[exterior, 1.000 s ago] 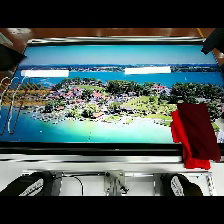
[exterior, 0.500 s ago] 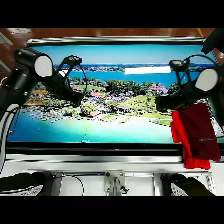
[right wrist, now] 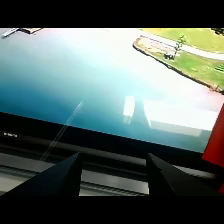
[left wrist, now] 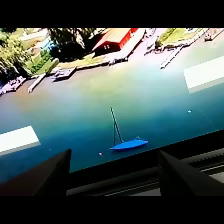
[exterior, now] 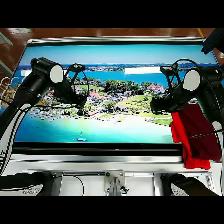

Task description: Fold the shirts.

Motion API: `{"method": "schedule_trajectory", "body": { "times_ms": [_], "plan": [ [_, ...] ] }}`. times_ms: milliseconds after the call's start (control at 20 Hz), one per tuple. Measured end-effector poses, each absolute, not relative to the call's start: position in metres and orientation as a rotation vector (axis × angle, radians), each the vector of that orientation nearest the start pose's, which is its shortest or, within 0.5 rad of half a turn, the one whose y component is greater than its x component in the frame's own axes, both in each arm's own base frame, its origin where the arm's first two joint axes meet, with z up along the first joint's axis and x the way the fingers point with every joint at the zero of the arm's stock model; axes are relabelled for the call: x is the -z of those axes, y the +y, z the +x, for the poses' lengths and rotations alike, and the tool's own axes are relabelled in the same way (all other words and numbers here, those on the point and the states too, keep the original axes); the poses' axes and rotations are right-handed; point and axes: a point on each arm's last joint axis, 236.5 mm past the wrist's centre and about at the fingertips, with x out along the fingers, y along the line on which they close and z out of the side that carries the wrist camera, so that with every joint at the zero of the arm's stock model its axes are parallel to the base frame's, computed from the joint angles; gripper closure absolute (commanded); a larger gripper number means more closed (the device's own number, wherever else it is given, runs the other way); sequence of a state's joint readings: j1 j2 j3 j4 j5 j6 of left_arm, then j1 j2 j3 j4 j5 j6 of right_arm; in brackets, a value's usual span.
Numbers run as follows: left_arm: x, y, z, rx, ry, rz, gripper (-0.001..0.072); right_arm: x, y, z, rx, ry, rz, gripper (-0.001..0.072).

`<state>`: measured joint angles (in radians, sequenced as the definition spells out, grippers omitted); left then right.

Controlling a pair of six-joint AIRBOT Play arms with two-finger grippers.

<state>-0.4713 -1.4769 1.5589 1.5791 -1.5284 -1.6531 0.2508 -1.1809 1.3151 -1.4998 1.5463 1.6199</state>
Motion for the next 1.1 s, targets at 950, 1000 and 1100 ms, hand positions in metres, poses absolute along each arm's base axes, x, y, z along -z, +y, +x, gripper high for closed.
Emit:
{"method": "schedule_trajectory", "body": {
  "times_ms": [950, 1000, 1100],
  "plan": [
    [-0.045, -0.17, 0.35, 0.304, 1.405, 0.252, 0.0092, -0.076, 0.097, 0.309, -0.229, 1.419, -0.085, 0.0206],
    [-0.045, -0.17, 0.35, 0.304, 1.407, 0.252, 0.0092, -0.076, 0.097, 0.309, -0.229, 1.419, -0.086, 0.0206],
    [-0.045, -0.169, 0.349, 0.303, 1.412, 0.254, 0.0092, -0.076, 0.097, 0.309, -0.229, 1.419, -0.086, 0.0207]
  ]
}}
